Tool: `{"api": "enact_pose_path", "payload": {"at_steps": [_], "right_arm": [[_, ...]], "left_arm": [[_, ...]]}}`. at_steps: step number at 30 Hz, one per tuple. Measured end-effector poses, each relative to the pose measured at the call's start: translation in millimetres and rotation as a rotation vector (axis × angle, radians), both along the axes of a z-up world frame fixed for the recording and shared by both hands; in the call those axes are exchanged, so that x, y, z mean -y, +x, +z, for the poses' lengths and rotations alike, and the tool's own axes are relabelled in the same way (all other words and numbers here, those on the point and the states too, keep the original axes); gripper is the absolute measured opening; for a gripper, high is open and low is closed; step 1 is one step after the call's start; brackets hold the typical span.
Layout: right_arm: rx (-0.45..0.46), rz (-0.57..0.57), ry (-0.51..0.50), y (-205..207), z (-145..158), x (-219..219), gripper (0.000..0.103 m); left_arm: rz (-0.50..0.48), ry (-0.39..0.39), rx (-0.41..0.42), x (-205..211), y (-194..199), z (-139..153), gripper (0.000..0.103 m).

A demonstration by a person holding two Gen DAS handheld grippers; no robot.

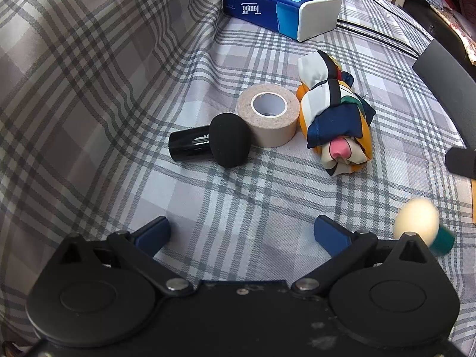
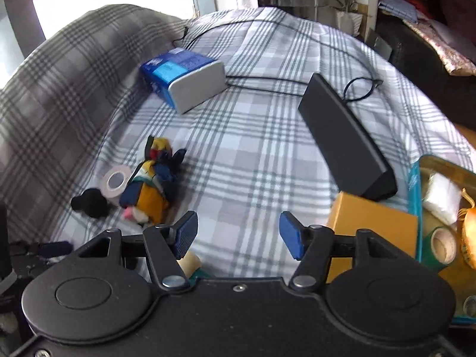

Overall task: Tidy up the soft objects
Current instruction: 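Lower the right gripper onto the teal-and-cream mushroom stick and close it, then lower the left gripper onto the black sponge-head brush and close it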

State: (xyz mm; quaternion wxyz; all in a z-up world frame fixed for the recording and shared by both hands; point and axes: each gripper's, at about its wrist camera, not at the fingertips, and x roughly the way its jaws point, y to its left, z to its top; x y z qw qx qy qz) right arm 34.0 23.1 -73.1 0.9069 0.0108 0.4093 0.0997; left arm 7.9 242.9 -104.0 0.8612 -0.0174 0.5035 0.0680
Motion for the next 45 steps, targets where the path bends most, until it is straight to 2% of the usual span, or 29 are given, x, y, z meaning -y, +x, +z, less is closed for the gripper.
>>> {"api": "enact_pose_path", "payload": {"at_steps": [5,10,14,17,24,27,34,37,40,45], "right_arm": [[-0.057,-0.015,0.055,-19,0,5,0.06],[-0.079,0.035,0.064,-50,0,-2,0.06],[-0.097,0.106,0.006,-66,-10,-17,0.06],[-0.077,0.11,-0.039,-66,-12,-26,0.06],[-0.127,0.001,0.007,-48,-18,-26,0.061],[-0.16,-0.028,0.07,-39,-20,-21,0.061],[-0.163,-0.045,0.095,-32,-22,-26,0.06],[-0.152,-0.045,0.123,-34,-23,-23,0.055],[-0.161,-0.048,0.153,-36,-23,-18,0.054],[-0.133,-0.056,0.094,-45,-18,-17,0.054]], "left_arm": [[-0.001,0.0,0.0,0,0,0,0.103],[-0.002,0.0,0.0,0,0,0,0.103],[-0.002,0.0,0.002,0,0,-1,0.103],[-0.002,0.0,0.003,0,0,-1,0.103],[-0.003,0.001,0.002,0,0,-1,0.103],[-0.002,0.0,0.001,0,0,-1,0.103],[-0.003,-0.003,-0.006,-1,1,0,0.103],[-0.004,0.0,-0.006,0,1,0,0.103],[-0.004,0.0,-0.006,0,1,0,0.103],[-0.005,-0.001,-0.01,0,2,0,0.103]]}}
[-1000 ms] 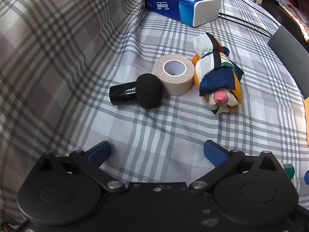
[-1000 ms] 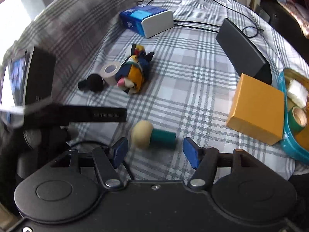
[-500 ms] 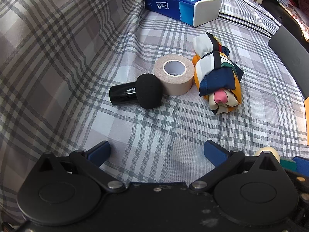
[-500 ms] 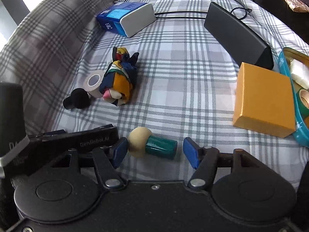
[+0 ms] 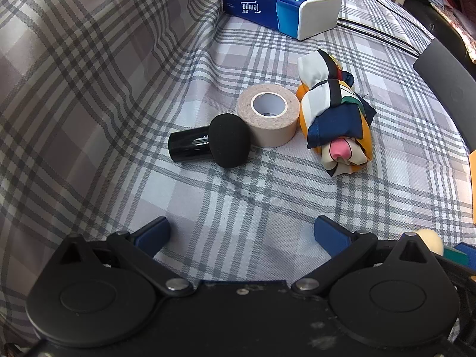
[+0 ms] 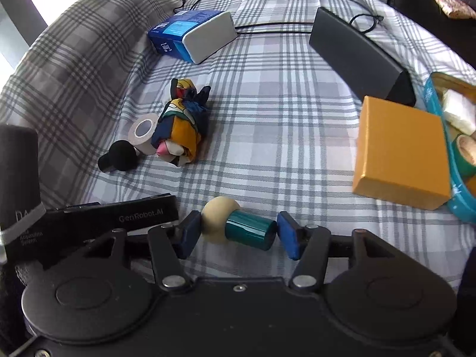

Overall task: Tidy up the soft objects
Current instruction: 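Lower the left gripper onto the black sponge-head brush and close it, then carry the brush and mushroom stick into the gold tray and open both grippers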

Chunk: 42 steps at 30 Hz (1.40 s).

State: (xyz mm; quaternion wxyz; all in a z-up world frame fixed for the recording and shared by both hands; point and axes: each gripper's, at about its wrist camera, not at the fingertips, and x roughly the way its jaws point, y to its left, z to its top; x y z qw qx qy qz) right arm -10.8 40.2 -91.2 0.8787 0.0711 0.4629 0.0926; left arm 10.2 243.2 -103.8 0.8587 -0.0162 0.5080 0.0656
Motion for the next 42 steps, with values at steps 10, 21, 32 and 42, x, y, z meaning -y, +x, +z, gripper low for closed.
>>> {"api": "enact_pose_path", "payload": {"at_steps": [10,21,32,42], "right_arm": [[0.035,-0.017,0.003,-7,11,10,0.054],[0.037,-0.038,0.03,-9,11,20,0.054],[0.04,-0.032,0.05,-10,13,22,0.054],[0.059,-0.032,0.066,-12,17,26,0.054]], "left_arm": [[-0.006,-0.011,-0.004,-2,1,4,0.103],[0.071,0.009,0.061,-16,17,23,0.099],[0.118,-0.054,0.005,-32,43,11,0.064],[0.115,-0.05,0.019,-30,27,27,0.054]]}}
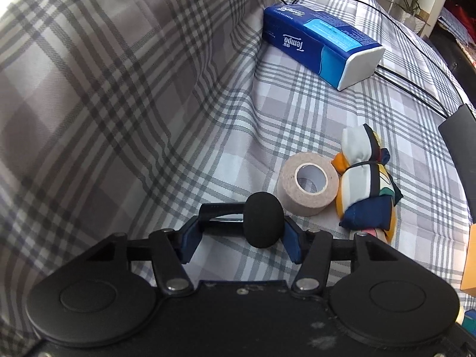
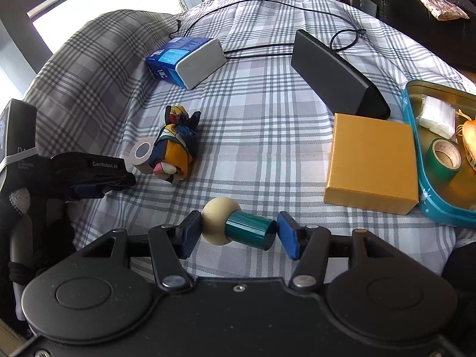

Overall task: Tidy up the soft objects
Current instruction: 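Carry the brush and mushroom stick into the gold tray and open both grippers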

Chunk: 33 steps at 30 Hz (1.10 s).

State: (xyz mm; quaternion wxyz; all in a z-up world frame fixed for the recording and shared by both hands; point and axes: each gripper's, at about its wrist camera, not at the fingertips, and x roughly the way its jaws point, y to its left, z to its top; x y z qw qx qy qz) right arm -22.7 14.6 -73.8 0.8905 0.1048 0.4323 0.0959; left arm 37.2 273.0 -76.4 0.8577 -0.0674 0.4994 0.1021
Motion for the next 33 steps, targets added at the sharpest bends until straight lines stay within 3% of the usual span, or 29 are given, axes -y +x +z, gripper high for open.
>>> {"api": "enact_pose_path", "payload": {"at_steps": [10,16,27,33], "right_arm": [[0.049,-0.03,0.042,-7,17,13,0.054],[0.089,-0.105,0.074,-10,36,38,0.054],[0.184,-0.405,0.104,-27,83,135,0.054],[0.202,-0.567,0.13,-41,93,194,0.054]], "left_arm": [[-0.109,0.031,0.032,36,-16,35,0.054],[-0.205,0.021,0.061,79,-12,58,0.054],[-0.461,-0.023,0.138,201,-2,95,0.054],[-0.6,-0.045,0.117,275,-6,104,0.054]]}}
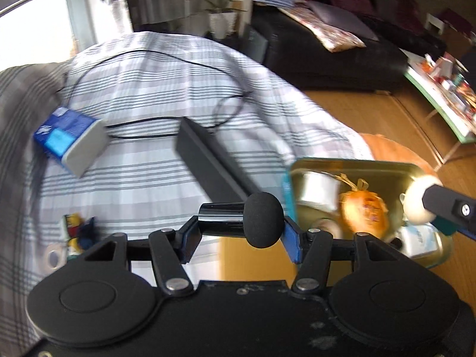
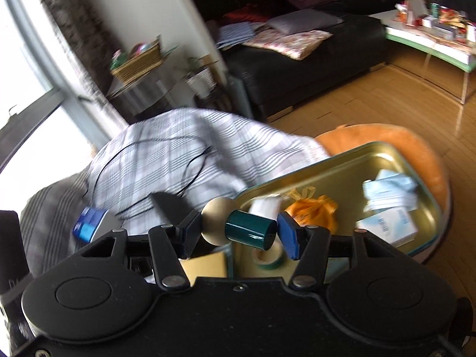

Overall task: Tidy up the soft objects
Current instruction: 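Carry the brush and mushroom stick into the gold tray and open both grippers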

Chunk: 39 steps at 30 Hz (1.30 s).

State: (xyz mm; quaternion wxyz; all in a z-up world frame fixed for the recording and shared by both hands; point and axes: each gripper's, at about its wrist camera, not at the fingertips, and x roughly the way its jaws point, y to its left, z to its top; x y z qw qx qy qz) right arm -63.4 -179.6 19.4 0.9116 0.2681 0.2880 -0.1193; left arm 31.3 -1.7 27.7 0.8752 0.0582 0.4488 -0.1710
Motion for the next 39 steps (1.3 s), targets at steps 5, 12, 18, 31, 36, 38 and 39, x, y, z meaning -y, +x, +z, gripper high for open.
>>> {"api": "enact_pose_path", "payload": {"at_steps": [5,12,18,31,36,38,39], "right_arm": [[-0.018,-0.094,0.022,-6,-5,37,0.054],[-0.044,-0.161,0.045,-6,-12,69,0.054],[-0.05,-0.156,0.033,1,-11,78,0.054],[-0.08,-0.199,0.036,21,-18,93,0.062],[-0.097,-0.203,0.043,22,-22,96,0.062],[-0.102,-0.199,0.042,22,-23,95,0.062],[-0.104,-0.195,0.041,23,-24,94,0.062]], "left_arm": [[-0.081,0.012,-0.05,44,-3,-7,0.055],[-0.147,0.025,-0.105,82,-3,-23,0.063],[-0.165,0.026,-0.122,95,-1,-31,0.078],[-0.151,0.047,-0.158,98,10,-43,0.083],[-0.161,0.051,-0.172,101,11,-49,0.084],[-0.164,0.055,-0.176,102,11,-51,0.084],[-0.164,0.055,-0.178,101,11,-52,0.084]]}}
